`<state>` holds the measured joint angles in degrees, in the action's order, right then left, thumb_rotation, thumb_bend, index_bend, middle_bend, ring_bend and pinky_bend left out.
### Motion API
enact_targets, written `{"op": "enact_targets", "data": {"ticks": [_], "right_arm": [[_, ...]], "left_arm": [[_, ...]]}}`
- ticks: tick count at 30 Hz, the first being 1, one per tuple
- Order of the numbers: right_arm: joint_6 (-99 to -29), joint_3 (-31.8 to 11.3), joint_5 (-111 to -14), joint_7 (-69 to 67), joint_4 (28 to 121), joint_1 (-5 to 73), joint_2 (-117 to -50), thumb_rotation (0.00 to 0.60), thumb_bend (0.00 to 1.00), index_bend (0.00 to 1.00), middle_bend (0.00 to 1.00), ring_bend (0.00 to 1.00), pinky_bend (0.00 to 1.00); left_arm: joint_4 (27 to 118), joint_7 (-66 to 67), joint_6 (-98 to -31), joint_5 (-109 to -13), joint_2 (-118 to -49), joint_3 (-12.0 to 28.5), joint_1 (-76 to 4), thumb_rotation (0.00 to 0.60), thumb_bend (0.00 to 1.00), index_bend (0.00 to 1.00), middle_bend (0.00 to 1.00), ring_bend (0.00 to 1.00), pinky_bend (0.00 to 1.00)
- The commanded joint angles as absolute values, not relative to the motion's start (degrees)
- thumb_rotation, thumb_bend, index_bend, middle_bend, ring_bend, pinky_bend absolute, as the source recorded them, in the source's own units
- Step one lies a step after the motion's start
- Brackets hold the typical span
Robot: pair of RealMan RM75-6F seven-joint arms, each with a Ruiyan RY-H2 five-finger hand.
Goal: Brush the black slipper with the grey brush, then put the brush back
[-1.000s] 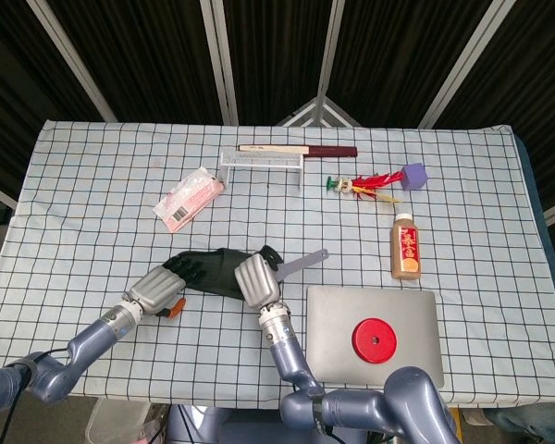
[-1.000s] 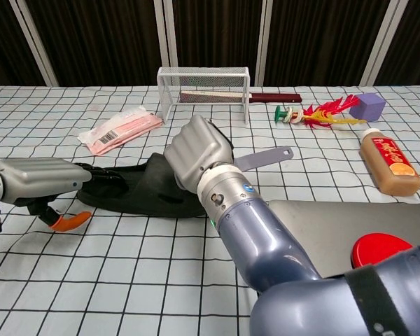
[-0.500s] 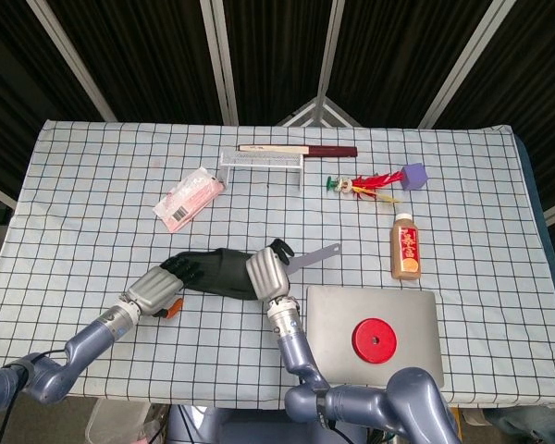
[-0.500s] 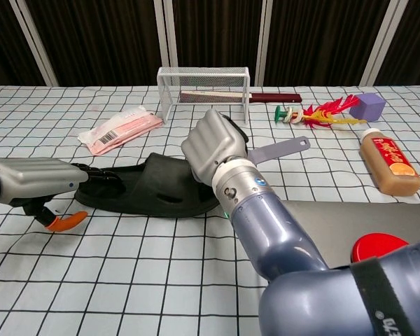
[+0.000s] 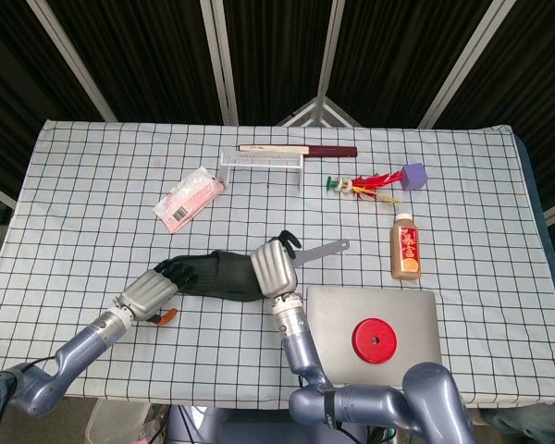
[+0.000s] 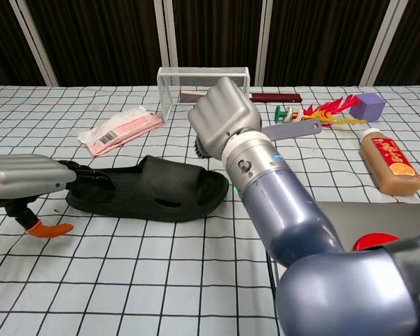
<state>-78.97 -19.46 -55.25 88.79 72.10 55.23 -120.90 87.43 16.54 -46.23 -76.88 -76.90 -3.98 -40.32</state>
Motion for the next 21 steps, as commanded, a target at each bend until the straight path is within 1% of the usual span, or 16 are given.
{"op": "enact_targets", "data": {"ticks": [1,2,3,4,6,9,12,15,19,21], "right_arm": [[-82.8,-22.2,-55.6,84.8,84.4,50.9,-112.7,0.600,0.77,0.80,0.76,0.59,0.58],[-83.2,-23.0,-55.3,83.8,86.6,50.1,-111.3,0.600,0.77,0.80,0.76,0.59,0.58],[-83.4,-23.7,-54.7,82.3,90.4,48.8,-108.7,0.600,0.77,0.80,0.76,0.59,0.58],[-83.6,-24.1,-54.6,81.5,92.0,48.2,-107.4,0.600,0.77,0.80,0.76,0.59,0.58],[-84.1,-24.3,-54.4,79.5,95.9,46.3,-103.5,0.600,0.77,0.80,0.76,0.59,0.58],[-84.1,-24.0,-52.9,76.6,98.4,43.7,-99.7,0.600,0.77,0.80,0.76,0.59,0.58],[-82.7,-23.2,-50.2,74.0,97.4,42.0,-97.1,0.600,0.77,0.80,0.76,0.59,0.58],[-80.3,-22.3,-48.4,70.8,94.0,41.4,-96.3,0.600,0.77,0.80,0.76,0.59,0.58],[-76.6,-21.3,-45.6,66.9,88.2,41.3,-96.8,0.600,0.77,0.79,0.76,0.59,0.57],[-74.8,-20.6,-44.9,65.0,84.9,41.4,-97.4,0.600,0.77,0.78,0.76,0.59,0.57]], "left_arm": [[88.5,13.8,-50.0,-81.1,-75.0,-5.2,-38.4,0.472,0.29,0.00,0.05,0.00,0.00],[88.5,12.5,-51.3,-82.6,-74.6,-5.5,-37.9,0.471,0.26,0.00,0.05,0.00,0.00],[88.3,9.3,-54.1,-85.5,-73.7,-6.1,-36.9,0.469,0.23,0.00,0.05,0.00,0.00],[88.1,7.7,-55.4,-86.9,-73.3,-6.3,-36.5,0.468,0.20,0.00,0.05,0.00,0.00],[87.2,1.9,-60.8,-91.5,-71.9,-7.0,-35.0,0.465,0.19,0.00,0.05,0.00,0.00],[86.8,-4.5,-67.0,-95.7,-69.7,-7.7,-33.2,0.465,0.19,0.00,0.05,0.00,0.00],[87.3,-8.4,-74.5,-99.4,-67.3,-8.2,-30.6,0.462,0.19,0.00,0.05,0.00,0.00],[87.3,-9.6,-80.4,-101.0,-65.9,-8.5,-27.7,0.459,0.18,0.00,0.04,0.00,0.00],[87.6,-9.9,-85.7,-100.1,-64.6,-8.4,-23.6,0.459,0.20,0.00,0.03,0.00,0.00],[87.3,-9.5,-87.1,-98.2,-64.5,-7.9,-21.6,0.448,0.21,0.00,0.02,0.00,0.00]]}}
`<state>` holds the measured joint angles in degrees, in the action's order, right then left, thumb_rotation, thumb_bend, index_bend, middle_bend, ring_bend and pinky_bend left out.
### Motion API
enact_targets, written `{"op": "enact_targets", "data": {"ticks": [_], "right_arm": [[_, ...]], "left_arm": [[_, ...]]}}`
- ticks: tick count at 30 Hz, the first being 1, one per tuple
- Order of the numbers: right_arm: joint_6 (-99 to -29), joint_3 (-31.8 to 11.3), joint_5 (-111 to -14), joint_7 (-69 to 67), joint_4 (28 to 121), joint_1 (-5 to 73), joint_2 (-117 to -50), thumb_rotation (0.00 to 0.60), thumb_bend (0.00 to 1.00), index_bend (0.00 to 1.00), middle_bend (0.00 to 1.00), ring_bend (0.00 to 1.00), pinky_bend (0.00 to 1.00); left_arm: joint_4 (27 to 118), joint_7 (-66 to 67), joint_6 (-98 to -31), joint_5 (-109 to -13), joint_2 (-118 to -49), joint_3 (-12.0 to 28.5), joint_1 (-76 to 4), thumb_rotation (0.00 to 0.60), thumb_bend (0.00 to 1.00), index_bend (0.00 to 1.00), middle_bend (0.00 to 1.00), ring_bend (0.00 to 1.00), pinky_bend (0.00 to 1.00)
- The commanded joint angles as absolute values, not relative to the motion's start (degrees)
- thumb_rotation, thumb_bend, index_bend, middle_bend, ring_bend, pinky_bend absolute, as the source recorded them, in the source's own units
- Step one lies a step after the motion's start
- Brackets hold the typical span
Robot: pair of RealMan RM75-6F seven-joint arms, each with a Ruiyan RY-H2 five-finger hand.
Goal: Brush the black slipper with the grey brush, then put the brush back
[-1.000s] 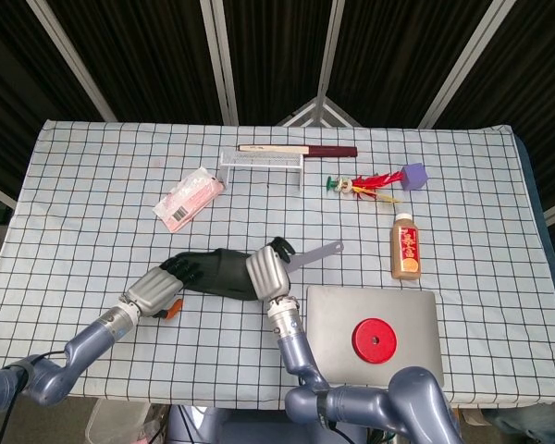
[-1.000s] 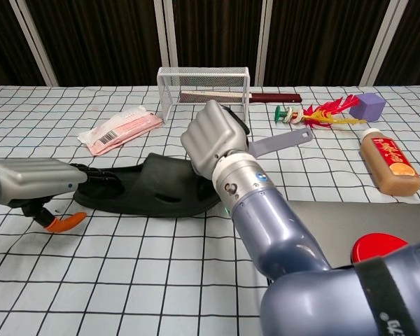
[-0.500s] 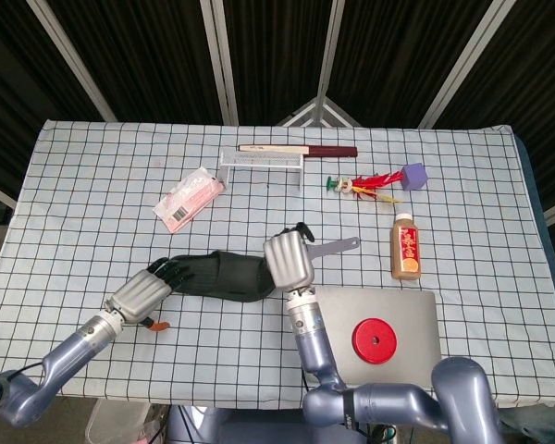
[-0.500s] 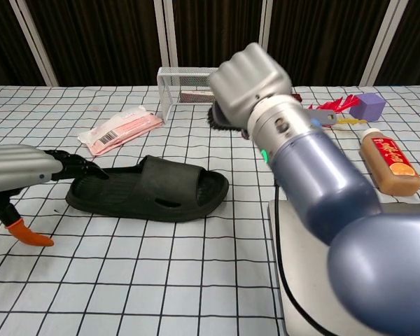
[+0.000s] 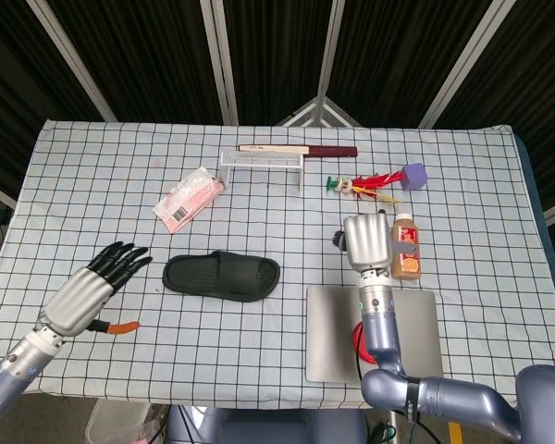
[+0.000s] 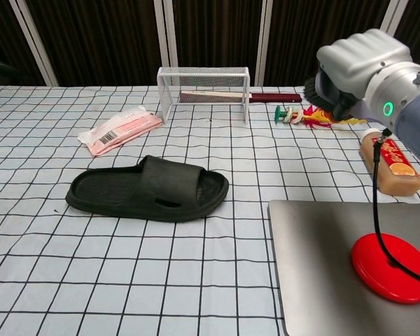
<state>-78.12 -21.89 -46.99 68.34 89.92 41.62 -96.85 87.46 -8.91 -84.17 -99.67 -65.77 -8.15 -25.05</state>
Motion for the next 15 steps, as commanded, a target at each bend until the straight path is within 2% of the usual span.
{"op": "enact_targets", "data": {"ticks": [1,3,8,15], "right_arm": [[-74.2,-20.1,-44.7,64.4,83.5,41.5,-97.8,0.600,0.77,0.77,0.76,0.59,0.57],[-73.1,-19.4,-44.1,63.4,81.2,41.5,-98.5,0.600,0.77,0.75,0.76,0.59,0.57],[-70.9,-16.7,-44.5,61.2,75.6,41.7,-100.8,0.600,0.77,0.69,0.71,0.59,0.56],[-68.3,-14.0,-43.3,60.9,70.1,41.7,-103.4,0.600,0.77,0.62,0.64,0.58,0.54]], "left_arm": [[87.0,-9.6,-87.1,-97.0,-64.8,-7.5,-21.0,0.435,0.22,0.00,0.02,0.00,0.00],[86.4,-9.8,-86.1,-93.7,-65.1,-6.6,-20.2,0.418,0.21,0.00,0.01,0.00,0.00],[84.9,-5.7,-84.0,-86.3,-66.8,-3.8,-18.3,0.423,0.21,0.00,0.00,0.00,0.00],[85.7,-2.0,-85.3,-87.3,-67.4,-2.8,-16.9,0.426,0.21,0.00,0.00,0.00,0.00]]}}
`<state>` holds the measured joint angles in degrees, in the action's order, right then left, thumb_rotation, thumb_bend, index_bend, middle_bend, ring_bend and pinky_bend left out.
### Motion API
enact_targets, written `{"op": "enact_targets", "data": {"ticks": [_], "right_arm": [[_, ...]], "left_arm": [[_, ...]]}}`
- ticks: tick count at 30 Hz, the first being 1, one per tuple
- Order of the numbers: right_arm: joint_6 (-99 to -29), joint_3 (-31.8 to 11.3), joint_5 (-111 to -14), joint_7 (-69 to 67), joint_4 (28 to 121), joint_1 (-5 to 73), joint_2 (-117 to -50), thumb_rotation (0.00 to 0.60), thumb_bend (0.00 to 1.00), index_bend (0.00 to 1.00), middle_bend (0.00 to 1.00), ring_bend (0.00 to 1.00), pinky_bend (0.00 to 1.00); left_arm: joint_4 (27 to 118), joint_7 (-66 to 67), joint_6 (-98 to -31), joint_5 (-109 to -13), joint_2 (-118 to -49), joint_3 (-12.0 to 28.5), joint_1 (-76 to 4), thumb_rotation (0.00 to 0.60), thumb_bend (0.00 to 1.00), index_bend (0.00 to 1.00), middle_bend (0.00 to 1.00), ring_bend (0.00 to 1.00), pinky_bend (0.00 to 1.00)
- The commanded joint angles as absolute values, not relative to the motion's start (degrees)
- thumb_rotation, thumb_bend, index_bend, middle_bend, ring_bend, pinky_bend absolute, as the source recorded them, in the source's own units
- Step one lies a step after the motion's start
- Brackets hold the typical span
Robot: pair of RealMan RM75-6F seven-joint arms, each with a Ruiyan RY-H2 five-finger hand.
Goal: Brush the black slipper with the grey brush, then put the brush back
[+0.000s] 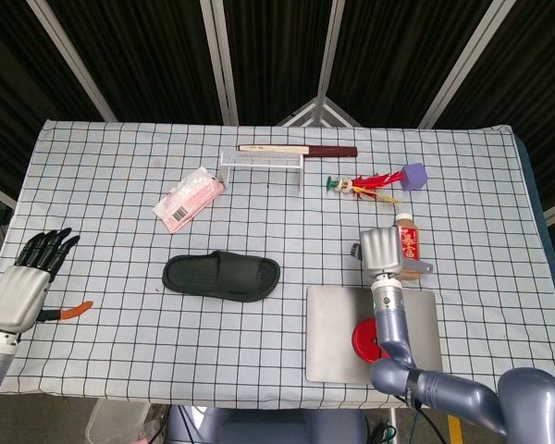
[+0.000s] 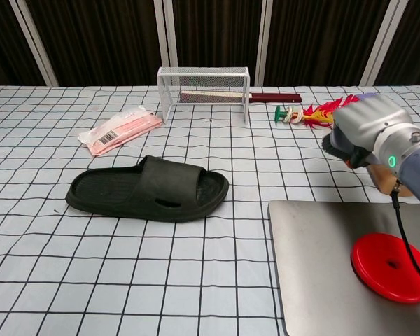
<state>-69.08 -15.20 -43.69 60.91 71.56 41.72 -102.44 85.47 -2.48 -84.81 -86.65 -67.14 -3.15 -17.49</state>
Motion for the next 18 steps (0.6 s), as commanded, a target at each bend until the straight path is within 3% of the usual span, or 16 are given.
{"op": "enact_targets", "data": {"ticks": [1,3,7,12,18], "right_arm": [[-68.5,-13.6,-43.8,60.9,69.5,41.7,-103.7,0.600,0.77,0.60,0.63,0.57,0.54],[-68.8,-13.3,-44.4,60.5,69.0,41.6,-104.1,0.600,0.77,0.54,0.59,0.55,0.53],[-69.0,-12.9,-44.0,61.7,70.5,41.6,-103.9,0.600,0.77,0.28,0.44,0.46,0.45],[-70.1,-11.7,-45.1,62.5,73.7,41.2,-102.8,0.600,0.75,0.05,0.30,0.37,0.39],[-70.2,-10.2,-45.1,62.3,78.4,40.1,-101.3,0.600,0.66,0.00,0.20,0.28,0.33]], "left_arm": [[85.8,-2.0,-85.4,-87.5,-67.4,-2.7,-16.8,0.425,0.21,0.00,0.00,0.00,0.00],[85.8,-1.9,-85.2,-87.7,-67.5,-2.5,-16.7,0.425,0.20,0.00,0.00,0.00,0.00],[85.7,-2.3,-84.3,-87.9,-67.7,-2.2,-16.7,0.431,0.20,0.00,0.00,0.00,0.00],[86.0,-3.5,-83.1,-88.2,-67.3,-1.9,-16.6,0.432,0.22,0.00,0.00,0.00,0.00],[85.8,-3.7,-82.2,-88.5,-67.4,-1.5,-16.6,0.432,0.22,0.00,0.00,0.00,0.00]]}}
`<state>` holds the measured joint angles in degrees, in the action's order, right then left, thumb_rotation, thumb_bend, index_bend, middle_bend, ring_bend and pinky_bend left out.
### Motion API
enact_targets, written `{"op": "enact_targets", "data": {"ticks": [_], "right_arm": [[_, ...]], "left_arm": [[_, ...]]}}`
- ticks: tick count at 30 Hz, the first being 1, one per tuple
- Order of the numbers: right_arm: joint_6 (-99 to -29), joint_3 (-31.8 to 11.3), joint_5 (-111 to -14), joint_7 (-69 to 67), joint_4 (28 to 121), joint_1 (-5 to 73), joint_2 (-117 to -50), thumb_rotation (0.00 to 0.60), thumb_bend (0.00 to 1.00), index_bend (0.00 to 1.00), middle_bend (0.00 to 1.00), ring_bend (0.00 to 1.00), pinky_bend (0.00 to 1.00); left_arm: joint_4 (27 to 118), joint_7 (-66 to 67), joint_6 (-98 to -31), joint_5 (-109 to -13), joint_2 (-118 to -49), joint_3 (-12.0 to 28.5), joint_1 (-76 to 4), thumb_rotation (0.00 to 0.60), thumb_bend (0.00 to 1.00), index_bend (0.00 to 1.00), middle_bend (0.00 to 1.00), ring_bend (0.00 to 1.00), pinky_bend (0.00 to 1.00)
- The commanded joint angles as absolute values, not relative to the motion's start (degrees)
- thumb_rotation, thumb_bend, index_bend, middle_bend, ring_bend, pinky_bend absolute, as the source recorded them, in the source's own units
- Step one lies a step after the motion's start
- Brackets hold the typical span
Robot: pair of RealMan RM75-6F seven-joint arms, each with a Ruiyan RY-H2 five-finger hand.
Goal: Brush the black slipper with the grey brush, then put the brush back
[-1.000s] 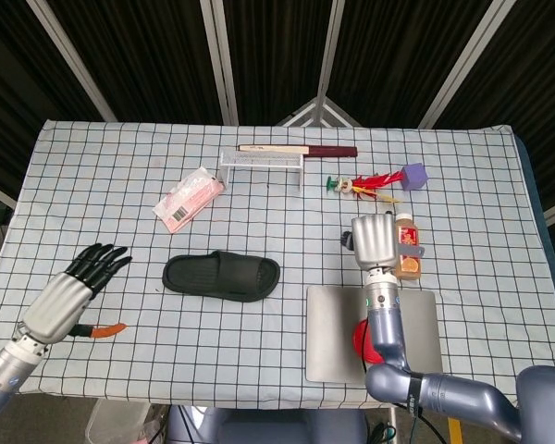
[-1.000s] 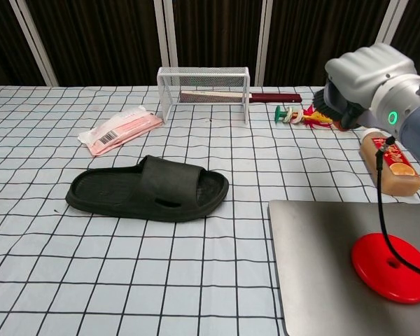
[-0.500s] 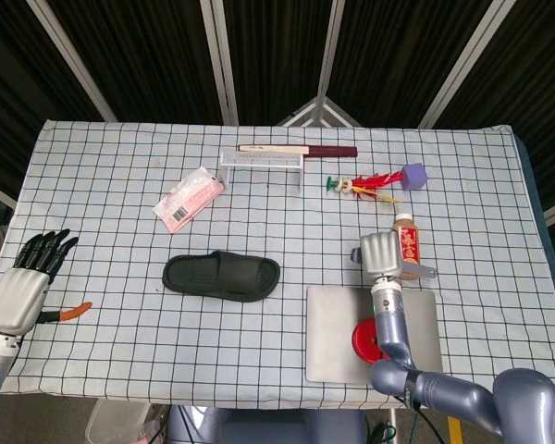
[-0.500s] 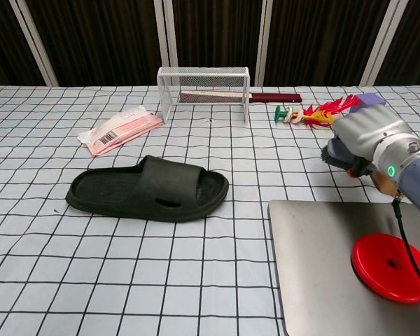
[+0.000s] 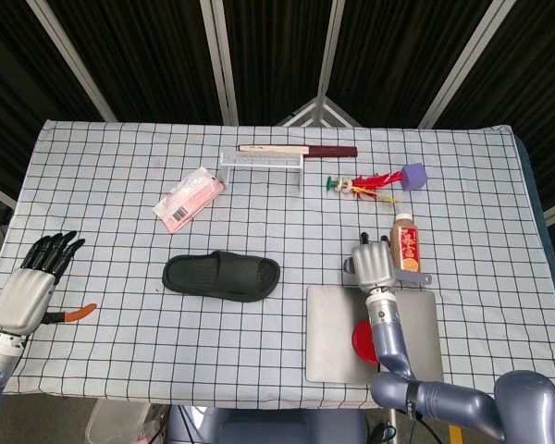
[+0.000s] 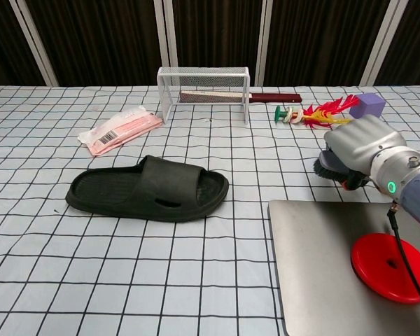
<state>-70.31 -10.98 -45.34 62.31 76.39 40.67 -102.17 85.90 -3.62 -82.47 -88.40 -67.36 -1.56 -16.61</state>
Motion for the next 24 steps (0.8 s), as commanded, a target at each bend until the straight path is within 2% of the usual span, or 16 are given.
{"op": "enact_targets", "data": {"ticks": [1,5,10,13,24], "right_arm": [[-70.2,-10.0,-45.0,62.4,79.0,40.0,-101.1,0.600,0.64,0.00,0.18,0.26,0.32],[-70.4,-9.5,-45.0,62.4,80.7,39.7,-100.5,0.600,0.56,0.00,0.13,0.21,0.30],[-70.1,-9.3,-44.7,61.4,82.6,39.3,-99.7,0.600,0.43,0.00,0.02,0.10,0.23],[-70.0,-9.2,-45.3,60.2,83.6,39.2,-99.1,0.600,0.37,0.00,0.00,0.05,0.22],[-69.5,-10.1,-47.3,55.7,84.5,39.3,-98.4,0.600,0.35,0.00,0.00,0.03,0.21]], "left_arm": [[85.9,-3.8,-82.1,-88.6,-67.4,-1.4,-16.6,0.433,0.22,0.00,0.00,0.00,0.00],[86.0,-3.9,-81.8,-89.2,-67.5,-1.3,-16.7,0.435,0.22,0.00,0.00,0.00,0.00],[86.1,-4.1,-81.4,-90.0,-67.5,-1.2,-16.7,0.435,0.22,0.00,0.00,0.00,0.00],[86.1,-4.2,-81.0,-90.2,-67.6,-1.1,-16.8,0.437,0.22,0.00,0.00,0.00,0.00],[86.1,-4.4,-80.7,-90.6,-67.6,-0.7,-16.6,0.434,0.22,0.00,0.00,0.00,0.00]]}}
